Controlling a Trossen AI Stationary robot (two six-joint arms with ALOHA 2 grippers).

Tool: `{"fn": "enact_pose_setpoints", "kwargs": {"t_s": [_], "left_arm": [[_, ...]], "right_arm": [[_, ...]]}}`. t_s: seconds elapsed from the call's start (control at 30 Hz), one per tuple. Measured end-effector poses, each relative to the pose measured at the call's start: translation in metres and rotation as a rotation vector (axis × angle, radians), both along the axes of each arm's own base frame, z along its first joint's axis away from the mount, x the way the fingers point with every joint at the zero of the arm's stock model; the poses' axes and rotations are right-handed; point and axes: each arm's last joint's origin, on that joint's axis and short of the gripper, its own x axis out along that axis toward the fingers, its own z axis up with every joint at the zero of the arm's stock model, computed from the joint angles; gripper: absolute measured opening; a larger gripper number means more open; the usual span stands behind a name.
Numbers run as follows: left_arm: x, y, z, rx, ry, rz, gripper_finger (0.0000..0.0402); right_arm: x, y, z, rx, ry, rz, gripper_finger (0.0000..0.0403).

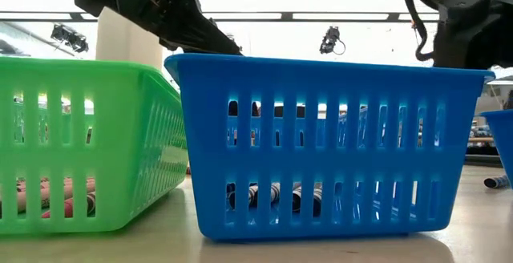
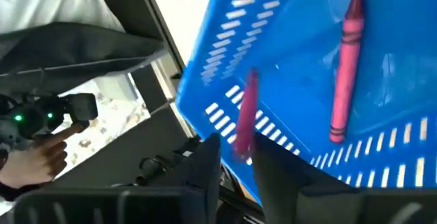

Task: Sort crayons
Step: Put the red crayon into the right blue bin, then put the black crayon into the left blue bin

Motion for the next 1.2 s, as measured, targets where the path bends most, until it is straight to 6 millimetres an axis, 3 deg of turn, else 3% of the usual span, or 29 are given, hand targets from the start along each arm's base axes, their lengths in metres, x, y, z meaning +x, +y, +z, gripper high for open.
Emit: {"fn": "enact_pose_setpoints", "kwargs": {"t_s": [0.2, 0.37, 0.5, 0.77, 1.07, 1.2], "left_arm": [[0.0, 0.0, 0.0, 0.005, -0.001, -0.002, 0.0194], [0.0, 0.0, 0.0, 0.005, -0.001, -0.002, 0.0194], [0.0, 0.0, 0.0, 0.002, 0.0, -0.001, 0.0194], [0.0, 0.0, 0.0, -0.002, 0.002, 0.001, 0.0194], [-0.001, 0.0, -0.002, 0.002, 0.019, 0.001, 0.0194], [-0.001, 0.0, -0.002, 0.004, 0.022, 0.0, 0.0194]], "right_arm": [[0.005, -0.01, 0.018, -0.014, -0.06, -0.04, 0.0115], [0.002, -0.026, 0.036, -0.217, -0.115, -0.074, 0.0114], [0.001, -0.036, 0.038, -0.398, -0.157, -0.064, 0.0113], [0.005, -0.043, 0.018, -0.64, -0.257, 0.125, 0.0113], [0.014, -0.04, -0.018, -0.657, -0.233, 0.355, 0.0118], [0.017, -0.039, -0.02, -0.656, -0.242, 0.388, 0.0122]]}}
